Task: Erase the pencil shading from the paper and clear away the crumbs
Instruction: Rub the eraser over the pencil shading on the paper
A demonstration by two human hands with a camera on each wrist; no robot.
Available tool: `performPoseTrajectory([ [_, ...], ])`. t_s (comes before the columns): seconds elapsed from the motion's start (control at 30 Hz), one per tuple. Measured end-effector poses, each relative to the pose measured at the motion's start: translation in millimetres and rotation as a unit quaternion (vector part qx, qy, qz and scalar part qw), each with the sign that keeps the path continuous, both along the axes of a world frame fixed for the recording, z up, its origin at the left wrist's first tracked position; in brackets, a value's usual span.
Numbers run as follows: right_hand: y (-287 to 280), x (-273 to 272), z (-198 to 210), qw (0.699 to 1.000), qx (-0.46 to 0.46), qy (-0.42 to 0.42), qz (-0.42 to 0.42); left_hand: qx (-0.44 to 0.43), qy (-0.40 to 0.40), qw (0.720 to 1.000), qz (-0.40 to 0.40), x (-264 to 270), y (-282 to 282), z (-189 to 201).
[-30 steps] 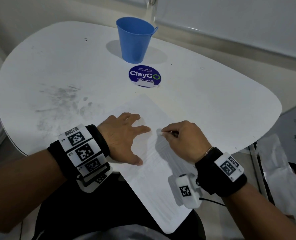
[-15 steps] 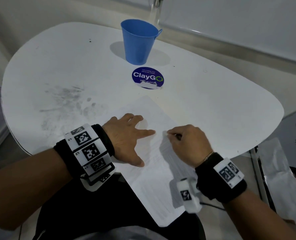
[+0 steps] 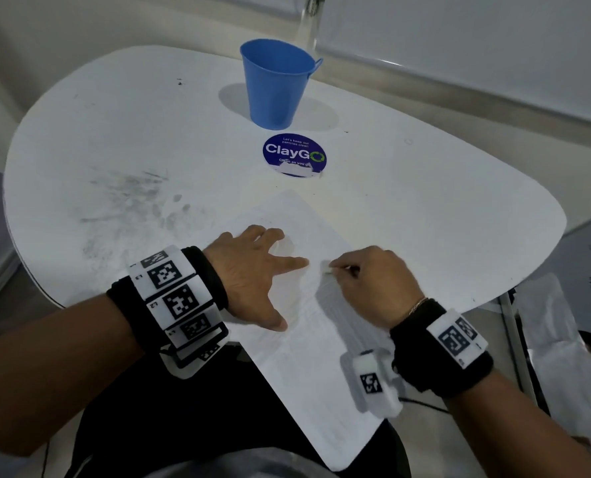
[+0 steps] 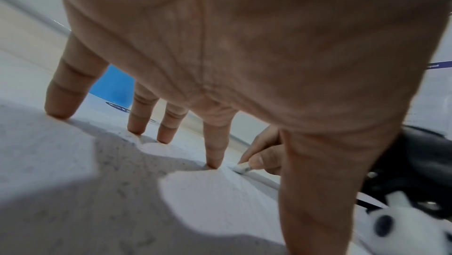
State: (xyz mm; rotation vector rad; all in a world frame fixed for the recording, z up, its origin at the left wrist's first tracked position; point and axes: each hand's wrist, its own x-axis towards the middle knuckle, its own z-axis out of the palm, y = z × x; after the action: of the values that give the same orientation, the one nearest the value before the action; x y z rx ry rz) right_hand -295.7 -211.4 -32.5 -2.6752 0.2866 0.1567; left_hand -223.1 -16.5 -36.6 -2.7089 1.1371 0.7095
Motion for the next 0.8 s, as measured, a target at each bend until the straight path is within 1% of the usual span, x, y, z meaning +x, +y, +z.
performPoseTrajectory([
  [0.07,-10.0,3.0,0.1,0.999,-0.008,-0.023,-0.035,0.0,0.002,1.0,0.002,-0.1,-0.2,0.1],
  [0.13,-2.7,-1.4,-2.0,1.0,-0.012,-0.016,-0.005,0.001,0.003,1.0,0.001,0.4,-1.3,0.0],
  [0.2,11.4,-8.6,-1.9,0.999,0.013,0.009,0.042,0.006,0.003,1.0,-0.001,0.7,-1.7,0.0],
  [0.23,12.2,-8.9,-1.4,0.998,0.021,0.02,0.048,0.008,0.002,1.0,-0.002,0.9,-1.9,0.0],
  [0.27,8.4,-5.9,-1.0,0.999,0.023,0.02,0.039,0.008,0.001,1.0,-0.003,1.0,-1.9,-0.2],
  [0.33,-6.2,2.3,-1.3,0.999,0.03,-0.005,-0.012,0.004,0.001,1.0,-0.002,1.0,-1.3,-0.2],
  [0.4,-13.4,4.1,-1.2,0.999,0.009,-0.025,-0.046,0.001,0.001,1.0,-0.003,1.0,-0.9,-0.2],
  [0.47,-5.0,-0.2,-3.6,1.0,-0.018,-0.016,-0.017,0.0,0.0,1.0,-0.003,1.1,-0.9,-0.2],
  [0.53,6.3,-6.5,-1.7,1.0,-0.014,0.003,0.017,0.002,0.001,1.0,-0.003,1.0,-1.3,0.7],
  [0.57,6.2,-6.3,0.6,1.0,-0.012,0.012,0.017,0.003,0.002,1.0,-0.004,1.0,-1.4,1.3],
  [0.63,-6.0,1.2,2.8,1.0,-0.023,0.012,-0.016,0.002,0.002,1.0,-0.003,0.2,-0.6,1.8],
  [0.7,-19.0,6.5,3.3,0.997,-0.042,-0.006,-0.064,-0.001,-0.001,1.0,-0.004,-0.4,0.4,1.3],
  [0.73,-21.1,6.5,2.3,0.996,-0.048,-0.016,-0.071,-0.002,-0.002,1.0,-0.004,-0.6,0.5,0.9],
  [0.8,-13.4,2.0,-1.0,0.998,-0.046,-0.016,-0.033,-0.001,-0.002,1.0,-0.005,0.2,0.0,0.7],
])
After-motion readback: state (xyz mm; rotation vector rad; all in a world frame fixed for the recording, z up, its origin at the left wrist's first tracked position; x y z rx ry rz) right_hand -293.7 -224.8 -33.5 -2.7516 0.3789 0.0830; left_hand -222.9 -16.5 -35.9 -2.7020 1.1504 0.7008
